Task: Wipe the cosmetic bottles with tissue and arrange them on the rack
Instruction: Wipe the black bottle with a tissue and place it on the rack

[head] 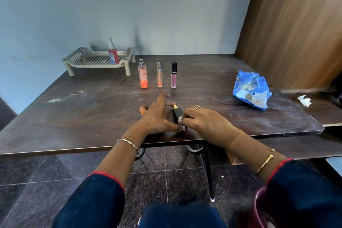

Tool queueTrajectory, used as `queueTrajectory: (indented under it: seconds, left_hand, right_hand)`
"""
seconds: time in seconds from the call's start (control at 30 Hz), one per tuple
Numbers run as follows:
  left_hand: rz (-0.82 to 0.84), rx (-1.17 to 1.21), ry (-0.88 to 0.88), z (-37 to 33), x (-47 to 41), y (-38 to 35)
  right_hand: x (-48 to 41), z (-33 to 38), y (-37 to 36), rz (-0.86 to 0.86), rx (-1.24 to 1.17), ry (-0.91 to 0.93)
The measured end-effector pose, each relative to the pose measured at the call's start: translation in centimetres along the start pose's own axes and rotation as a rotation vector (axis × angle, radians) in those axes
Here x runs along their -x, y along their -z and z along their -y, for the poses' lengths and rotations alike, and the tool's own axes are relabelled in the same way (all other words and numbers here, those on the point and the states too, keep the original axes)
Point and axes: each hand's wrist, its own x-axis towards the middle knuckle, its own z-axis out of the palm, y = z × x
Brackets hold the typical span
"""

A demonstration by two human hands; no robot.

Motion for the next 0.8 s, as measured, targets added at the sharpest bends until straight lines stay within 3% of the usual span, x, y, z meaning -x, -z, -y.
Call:
queueTrajectory:
  seconds: [0.13, 0.27, 0.43, 0.5, 0.7, 0.8]
  left_hand:
    - [0.007, 0.019, -0.008, 0.1, 0.1, 0.0]
    - [0.006, 0.03, -0.018, 0.1, 0.1, 0.0]
    - [0.018, -0.001, -0.014, 0.2, 0.0, 0.0]
    - [0.019, -0.025, -0.012, 0.0, 0.0, 0.0]
    - [0.028, -0.043, -0.012, -0.3, 0.1, 0.2]
    - [0.027, -0.057, -0.011, -0.2, 0.1, 0.3]
  right_hand:
    - [0.8, 0.0, -0.6, -0.059, 0.107, 0.075]
    - [1.0, -0.6, -1.1, -0.054, -0.011, -0.023]
    - [1.0, -1.6, -0.3, 0.044, 0.062, -0.041]
    - [1.0, -2.4, -0.2, 0.092, 0.058, -0.13]
    - [-1.1, -3.0, 0.0, -0.183, -0.354, -0.479]
    - [-3.2, -2.7, 0.0, -0.144, -0.479, -0.501]
